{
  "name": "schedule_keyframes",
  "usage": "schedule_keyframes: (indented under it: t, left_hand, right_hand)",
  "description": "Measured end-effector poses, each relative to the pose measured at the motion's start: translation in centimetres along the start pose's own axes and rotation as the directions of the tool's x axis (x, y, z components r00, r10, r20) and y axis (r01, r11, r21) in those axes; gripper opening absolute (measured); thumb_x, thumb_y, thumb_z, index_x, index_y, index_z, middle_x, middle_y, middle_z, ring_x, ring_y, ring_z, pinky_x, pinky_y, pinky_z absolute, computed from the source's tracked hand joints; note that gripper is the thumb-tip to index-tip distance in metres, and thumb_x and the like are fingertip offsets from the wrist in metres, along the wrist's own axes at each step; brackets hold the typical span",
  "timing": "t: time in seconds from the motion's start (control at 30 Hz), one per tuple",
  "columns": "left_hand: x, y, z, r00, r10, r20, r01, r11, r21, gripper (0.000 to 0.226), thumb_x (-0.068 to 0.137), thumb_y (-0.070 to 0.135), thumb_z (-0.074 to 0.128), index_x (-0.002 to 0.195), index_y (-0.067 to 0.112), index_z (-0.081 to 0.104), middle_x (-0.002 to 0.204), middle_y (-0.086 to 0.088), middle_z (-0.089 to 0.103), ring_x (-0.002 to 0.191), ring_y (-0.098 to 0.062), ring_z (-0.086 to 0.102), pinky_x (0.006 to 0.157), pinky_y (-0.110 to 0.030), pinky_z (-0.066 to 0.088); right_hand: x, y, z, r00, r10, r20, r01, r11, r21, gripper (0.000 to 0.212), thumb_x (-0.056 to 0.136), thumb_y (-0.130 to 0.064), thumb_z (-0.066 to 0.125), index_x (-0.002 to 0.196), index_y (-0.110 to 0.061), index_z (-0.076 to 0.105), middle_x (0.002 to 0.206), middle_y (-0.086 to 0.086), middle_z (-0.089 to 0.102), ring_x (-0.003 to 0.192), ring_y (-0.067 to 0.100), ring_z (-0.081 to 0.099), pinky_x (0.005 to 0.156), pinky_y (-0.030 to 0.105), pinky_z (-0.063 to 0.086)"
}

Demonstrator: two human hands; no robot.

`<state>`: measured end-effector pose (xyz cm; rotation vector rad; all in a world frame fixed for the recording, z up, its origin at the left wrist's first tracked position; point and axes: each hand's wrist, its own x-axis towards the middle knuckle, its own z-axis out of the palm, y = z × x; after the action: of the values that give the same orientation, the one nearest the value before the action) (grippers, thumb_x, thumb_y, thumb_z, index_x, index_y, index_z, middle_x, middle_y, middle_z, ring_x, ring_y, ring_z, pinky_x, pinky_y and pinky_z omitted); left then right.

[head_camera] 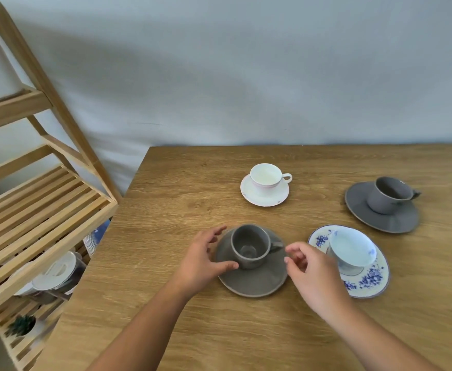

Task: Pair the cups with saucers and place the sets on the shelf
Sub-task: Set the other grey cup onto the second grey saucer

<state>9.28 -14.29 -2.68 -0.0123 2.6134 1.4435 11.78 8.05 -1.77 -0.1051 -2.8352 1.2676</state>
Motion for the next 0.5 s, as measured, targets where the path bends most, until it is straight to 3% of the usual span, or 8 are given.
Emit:
schedule_keyframes:
  t: [0.1,0.23,0.37,0.5]
  left_hand:
    - [-0.3,-0.9,-0.6,0.983,-0.126,-0.131,0.135,0.989,0.061,0.060,0.073,0.027,0.080,0.127,0.024,0.053,0.100,0.007,0.060,0.088,-0.009,0.060,0.079,-0.022,0.049]
    - [0.2,-1.6,-0.6,0.963,-0.269,-0.027,0.270,0.962,0.049,0.030,0.082,0.029,0.071,0.108,0.023,0.057,0.067,0.000,0.067,0.058,-0.012,0.065,0.057,-0.026,0.052]
    - [0.4,-1.6,-0.1,0.962,-0.268,0.047,0.267,0.963,0.015,0.020,0.085,0.022,0.068,0.100,0.022,0.056,0.064,-0.003,0.070,0.053,-0.013,0.068,0.055,-0.028,0.057]
    - [0.8,-1.7,-0.6,0.960,-0.272,0.069,0.275,0.961,-0.035,0.021,0.087,0.016,0.066,0.104,0.013,0.056,0.067,-0.007,0.068,0.049,-0.011,0.065,0.045,-0.020,0.051]
  right_hand:
    - [-0.7,0.3,1.0,0.998,0.066,0.022,-0.064,0.993,-0.097,0.018,0.085,-0.020,0.062,0.103,-0.018,0.065,0.074,-0.004,0.062,0.071,0.014,0.057,0.070,0.024,0.045]
    - [-0.6,-0.2,1.9,0.992,0.128,-0.016,-0.128,0.979,-0.157,0.020,0.084,-0.021,0.060,0.101,-0.012,0.065,0.076,0.001,0.061,0.078,0.018,0.056,0.074,0.029,0.044]
    - [-0.7,-0.4,2.4,0.982,0.180,-0.057,-0.185,0.976,-0.115,0.020,0.083,-0.017,0.061,0.103,-0.015,0.065,0.075,0.003,0.063,0.079,0.021,0.058,0.076,0.031,0.046]
    - [-0.9,-0.4,3.0,0.974,0.223,-0.049,-0.226,0.972,-0.065,0.029,0.084,-0.017,0.062,0.112,-0.016,0.063,0.073,0.001,0.065,0.072,0.017,0.059,0.071,0.025,0.040]
